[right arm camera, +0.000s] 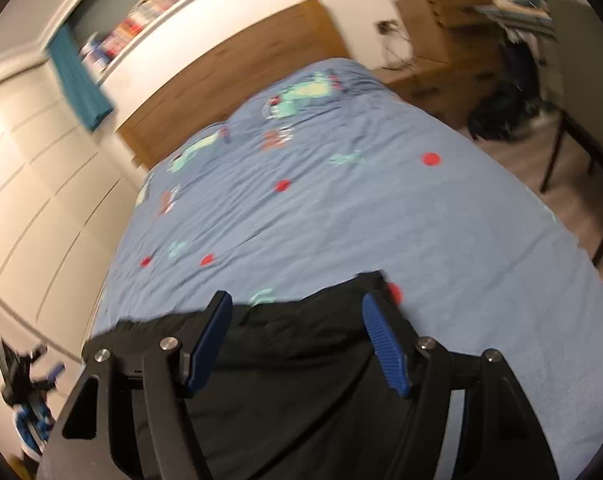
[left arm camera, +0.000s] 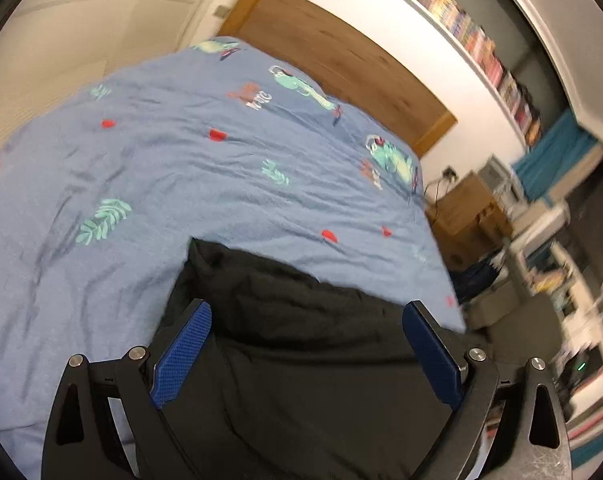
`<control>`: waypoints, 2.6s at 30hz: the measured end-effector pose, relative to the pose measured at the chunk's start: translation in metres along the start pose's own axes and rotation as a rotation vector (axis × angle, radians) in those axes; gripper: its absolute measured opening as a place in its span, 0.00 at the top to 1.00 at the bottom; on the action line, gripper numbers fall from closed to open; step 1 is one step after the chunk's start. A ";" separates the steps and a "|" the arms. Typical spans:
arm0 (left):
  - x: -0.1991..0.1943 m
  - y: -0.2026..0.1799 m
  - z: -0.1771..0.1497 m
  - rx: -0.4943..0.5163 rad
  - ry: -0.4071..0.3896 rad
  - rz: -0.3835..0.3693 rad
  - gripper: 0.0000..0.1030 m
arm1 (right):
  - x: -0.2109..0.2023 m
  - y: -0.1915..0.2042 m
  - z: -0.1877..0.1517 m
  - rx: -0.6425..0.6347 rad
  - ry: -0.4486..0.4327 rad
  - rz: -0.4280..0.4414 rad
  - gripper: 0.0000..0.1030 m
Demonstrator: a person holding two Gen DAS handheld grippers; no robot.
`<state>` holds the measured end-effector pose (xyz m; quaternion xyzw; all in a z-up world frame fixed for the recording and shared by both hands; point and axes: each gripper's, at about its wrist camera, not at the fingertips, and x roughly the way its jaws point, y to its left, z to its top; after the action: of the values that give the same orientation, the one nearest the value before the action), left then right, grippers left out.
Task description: Fold large clothes
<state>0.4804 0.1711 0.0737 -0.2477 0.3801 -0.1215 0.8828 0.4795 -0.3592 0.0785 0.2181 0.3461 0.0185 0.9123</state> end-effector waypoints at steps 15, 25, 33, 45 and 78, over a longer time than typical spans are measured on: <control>0.100 -0.094 -0.077 0.303 -0.005 0.162 0.06 | 0.067 0.117 -0.090 -0.314 -0.033 -0.053 0.35; 0.163 -0.079 -0.073 0.285 0.017 0.221 0.01 | 0.122 0.109 -0.090 -0.315 -0.044 -0.130 0.36; 0.175 -0.068 -0.077 0.265 0.033 0.222 0.01 | 0.143 0.102 -0.089 -0.314 -0.017 -0.139 0.36; 0.144 -0.046 -0.079 0.240 0.050 0.243 0.01 | 0.122 0.083 -0.095 -0.330 -0.012 -0.177 0.36; -0.038 0.063 -0.151 0.060 0.052 0.361 0.01 | -0.045 -0.047 -0.168 -0.075 0.045 -0.338 0.36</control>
<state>0.3459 0.1880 -0.0257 -0.1459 0.4372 0.0213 0.8872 0.3325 -0.3454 -0.0251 0.1222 0.3974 -0.1176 0.9018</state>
